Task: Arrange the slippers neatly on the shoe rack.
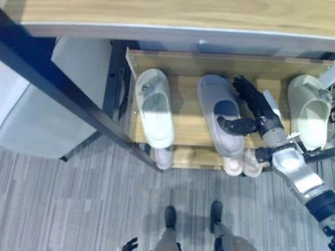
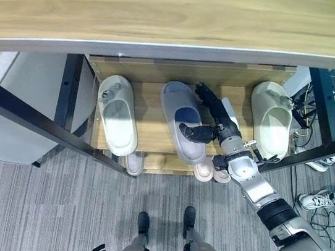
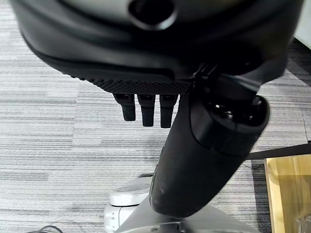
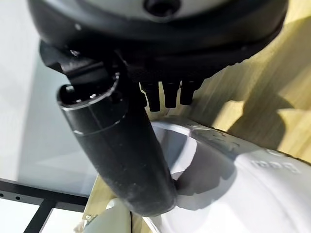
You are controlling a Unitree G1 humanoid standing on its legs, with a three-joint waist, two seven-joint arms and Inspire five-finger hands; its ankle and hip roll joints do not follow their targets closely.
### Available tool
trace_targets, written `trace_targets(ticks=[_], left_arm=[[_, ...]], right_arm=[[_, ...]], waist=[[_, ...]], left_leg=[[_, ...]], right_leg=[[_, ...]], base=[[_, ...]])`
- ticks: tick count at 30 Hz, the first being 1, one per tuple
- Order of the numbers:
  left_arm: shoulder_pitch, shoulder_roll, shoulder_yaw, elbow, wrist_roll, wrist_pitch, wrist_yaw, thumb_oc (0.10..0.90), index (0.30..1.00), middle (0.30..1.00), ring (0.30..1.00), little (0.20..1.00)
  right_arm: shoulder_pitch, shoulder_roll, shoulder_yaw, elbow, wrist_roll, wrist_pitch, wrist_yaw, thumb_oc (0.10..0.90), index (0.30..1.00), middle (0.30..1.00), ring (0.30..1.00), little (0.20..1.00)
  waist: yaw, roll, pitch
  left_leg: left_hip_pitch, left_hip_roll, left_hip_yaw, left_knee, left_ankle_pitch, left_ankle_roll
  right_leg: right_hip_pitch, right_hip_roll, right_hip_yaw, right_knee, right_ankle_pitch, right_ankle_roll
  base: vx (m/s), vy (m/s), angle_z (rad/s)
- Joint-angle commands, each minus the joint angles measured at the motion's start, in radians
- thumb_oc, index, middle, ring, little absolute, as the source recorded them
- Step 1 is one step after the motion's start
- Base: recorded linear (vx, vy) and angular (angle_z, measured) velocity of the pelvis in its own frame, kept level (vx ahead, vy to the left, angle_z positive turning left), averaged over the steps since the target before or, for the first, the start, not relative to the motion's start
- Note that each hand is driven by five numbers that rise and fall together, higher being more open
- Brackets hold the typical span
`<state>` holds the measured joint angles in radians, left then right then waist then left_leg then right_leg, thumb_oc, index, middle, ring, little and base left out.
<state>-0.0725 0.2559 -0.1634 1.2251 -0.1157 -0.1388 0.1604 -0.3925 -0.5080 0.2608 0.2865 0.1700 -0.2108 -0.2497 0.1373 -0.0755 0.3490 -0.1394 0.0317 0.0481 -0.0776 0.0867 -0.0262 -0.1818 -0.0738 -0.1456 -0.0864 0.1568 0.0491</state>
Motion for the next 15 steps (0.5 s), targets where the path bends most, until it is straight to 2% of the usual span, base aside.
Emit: trace_targets(ticks=[1,15], left_arm=[[-0.009,-0.019,-0.029,0.04,-0.039,-0.023,0.009,0.8,0.9,0.9,0.9,0.9],[-0.01,-0.031,-0.022,0.045,-0.016,-0.02,0.02,0.8,0.9,0.9,0.9,0.9]], right_arm=[[-0.043,-0.048,-0.034,-0.087,0.033,-0.071,-0.007,0.4,0.3,0.3,0.3,0.3],[0.042,0.002,-0.062,-0.166,0.032,-0.084,-0.012,0.4,0.3,0.3,0.3,0.3]], waist=[[-0.008,0.013,-0.031],[-0.031,0.027,-0.038]], left_leg=[[-0.024,-0.008,-0.026,0.024,-0.051,0.015],[-0.001,-0.006,-0.005,0.029,-0.066,0.017]], right_leg=[[0.046,-0.036,0.0,0.114,-0.18,0.057],[0.051,-0.033,0.021,0.117,-0.185,0.057]], base=[[0.0,0.0,0.0],[-0.01,-0.005,-0.03]])
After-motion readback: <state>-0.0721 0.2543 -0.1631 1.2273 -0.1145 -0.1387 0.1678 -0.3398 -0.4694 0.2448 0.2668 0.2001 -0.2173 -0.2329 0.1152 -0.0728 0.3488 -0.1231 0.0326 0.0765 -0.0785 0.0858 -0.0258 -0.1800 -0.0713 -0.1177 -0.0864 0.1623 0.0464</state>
